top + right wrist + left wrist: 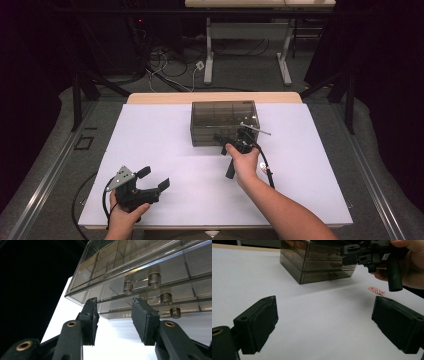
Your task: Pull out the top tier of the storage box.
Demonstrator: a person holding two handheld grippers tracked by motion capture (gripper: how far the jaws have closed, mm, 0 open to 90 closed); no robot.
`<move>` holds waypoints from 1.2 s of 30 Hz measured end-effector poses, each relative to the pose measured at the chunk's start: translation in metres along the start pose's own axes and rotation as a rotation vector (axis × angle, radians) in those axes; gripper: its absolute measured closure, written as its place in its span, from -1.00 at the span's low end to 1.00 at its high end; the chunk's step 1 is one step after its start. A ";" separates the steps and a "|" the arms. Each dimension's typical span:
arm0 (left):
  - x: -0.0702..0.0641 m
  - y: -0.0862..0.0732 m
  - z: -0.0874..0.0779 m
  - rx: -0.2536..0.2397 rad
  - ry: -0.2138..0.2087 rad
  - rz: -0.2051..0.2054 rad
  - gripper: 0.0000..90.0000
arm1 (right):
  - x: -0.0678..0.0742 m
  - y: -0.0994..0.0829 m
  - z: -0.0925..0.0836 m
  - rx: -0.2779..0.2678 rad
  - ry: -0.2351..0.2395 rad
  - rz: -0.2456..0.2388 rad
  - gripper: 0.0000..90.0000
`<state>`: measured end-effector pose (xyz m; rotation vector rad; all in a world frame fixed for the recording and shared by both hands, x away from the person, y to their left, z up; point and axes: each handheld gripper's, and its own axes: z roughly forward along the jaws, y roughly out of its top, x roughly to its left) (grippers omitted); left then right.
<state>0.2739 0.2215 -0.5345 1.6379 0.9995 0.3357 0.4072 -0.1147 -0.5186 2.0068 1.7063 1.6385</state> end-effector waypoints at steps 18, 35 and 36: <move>0.000 0.000 0.001 0.006 0.008 0.002 -0.83 | -0.007 0.004 0.006 -0.014 0.029 0.057 0.43; 0.000 0.000 0.001 0.009 0.005 0.007 -0.82 | -0.014 0.006 0.011 -0.005 0.039 0.137 0.68; 0.000 0.000 0.001 0.009 0.005 0.007 -0.82 | -0.014 0.006 0.012 -0.008 0.041 0.135 0.68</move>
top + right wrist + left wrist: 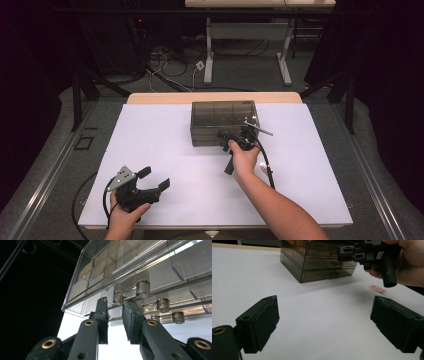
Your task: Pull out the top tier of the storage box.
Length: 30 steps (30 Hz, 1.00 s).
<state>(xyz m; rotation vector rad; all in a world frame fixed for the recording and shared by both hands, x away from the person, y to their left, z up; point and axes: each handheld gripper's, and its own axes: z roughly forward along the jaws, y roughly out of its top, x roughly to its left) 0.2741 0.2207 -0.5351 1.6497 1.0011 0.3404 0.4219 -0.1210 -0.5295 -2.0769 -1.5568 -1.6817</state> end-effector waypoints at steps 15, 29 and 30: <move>0.000 0.000 0.000 0.001 -0.001 0.001 -0.82 | -0.003 0.002 0.001 0.018 0.008 0.039 0.82; 0.000 0.000 0.000 0.000 -0.002 0.001 -0.82 | -0.005 0.005 -0.001 0.046 0.012 0.046 0.83; 0.000 0.000 0.000 0.000 -0.001 0.001 -0.82 | -0.005 0.005 -0.001 0.050 0.010 0.044 0.83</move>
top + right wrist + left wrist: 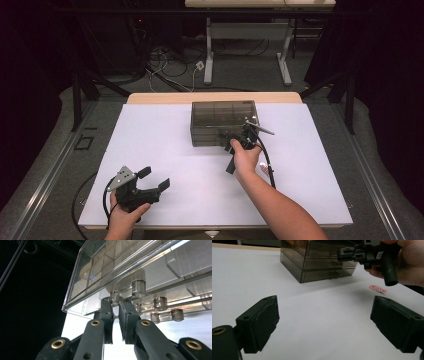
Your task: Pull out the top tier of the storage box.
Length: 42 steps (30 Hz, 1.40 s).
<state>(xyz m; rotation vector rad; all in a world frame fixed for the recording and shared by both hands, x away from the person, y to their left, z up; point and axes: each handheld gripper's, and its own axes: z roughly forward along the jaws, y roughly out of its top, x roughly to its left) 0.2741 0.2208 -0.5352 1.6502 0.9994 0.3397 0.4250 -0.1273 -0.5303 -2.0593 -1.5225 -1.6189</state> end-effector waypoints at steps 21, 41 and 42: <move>0.000 0.000 0.000 0.002 0.003 -0.002 -0.82 | 0.000 -0.001 -0.003 0.014 0.006 -0.010 0.83; 0.000 0.000 0.000 -0.003 0.003 -0.004 -0.82 | -0.001 -0.008 -0.011 0.028 0.027 -0.019 0.83; 0.000 0.000 0.000 -0.003 0.003 -0.004 -0.82 | -0.001 -0.008 -0.011 0.028 0.027 -0.019 0.83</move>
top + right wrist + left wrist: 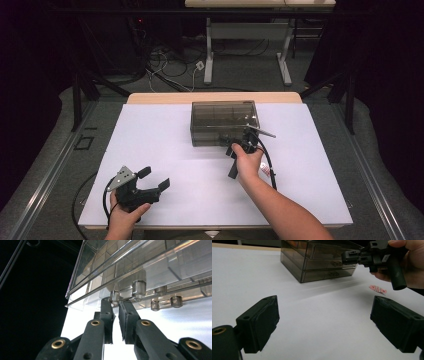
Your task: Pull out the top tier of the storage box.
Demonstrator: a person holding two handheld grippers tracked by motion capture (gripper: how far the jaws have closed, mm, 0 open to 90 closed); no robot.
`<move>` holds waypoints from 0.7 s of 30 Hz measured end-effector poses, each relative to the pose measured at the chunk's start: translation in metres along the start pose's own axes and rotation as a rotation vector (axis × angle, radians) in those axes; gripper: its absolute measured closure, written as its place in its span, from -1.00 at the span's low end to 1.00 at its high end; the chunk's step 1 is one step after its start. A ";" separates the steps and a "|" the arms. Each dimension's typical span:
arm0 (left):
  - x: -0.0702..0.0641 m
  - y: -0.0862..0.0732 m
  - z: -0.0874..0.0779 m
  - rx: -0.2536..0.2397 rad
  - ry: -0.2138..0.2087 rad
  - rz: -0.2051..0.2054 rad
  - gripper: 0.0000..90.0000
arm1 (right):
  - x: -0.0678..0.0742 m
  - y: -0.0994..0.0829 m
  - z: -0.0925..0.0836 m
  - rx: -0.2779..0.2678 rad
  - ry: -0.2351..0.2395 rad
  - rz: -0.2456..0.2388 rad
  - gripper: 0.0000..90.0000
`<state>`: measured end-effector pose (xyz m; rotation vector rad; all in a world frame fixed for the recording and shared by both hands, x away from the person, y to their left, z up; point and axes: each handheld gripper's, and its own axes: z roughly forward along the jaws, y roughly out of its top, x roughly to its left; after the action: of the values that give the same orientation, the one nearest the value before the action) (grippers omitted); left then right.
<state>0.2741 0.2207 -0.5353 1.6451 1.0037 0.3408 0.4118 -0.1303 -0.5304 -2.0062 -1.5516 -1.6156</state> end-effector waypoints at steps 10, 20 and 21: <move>0.000 0.000 0.000 0.001 0.000 0.002 -0.82 | 0.000 -0.003 -0.004 0.025 0.001 -0.017 0.83; 0.000 0.000 0.000 0.002 0.000 0.003 -0.82 | 0.000 -0.007 -0.008 0.035 0.015 -0.025 0.84; 0.000 0.000 0.000 0.003 0.000 0.002 -0.82 | 0.000 -0.008 -0.009 0.040 0.012 -0.020 0.84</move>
<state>0.2742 0.2203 -0.5355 1.6489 1.0028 0.3411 0.3998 -0.1322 -0.5301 -1.9634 -1.5914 -1.5881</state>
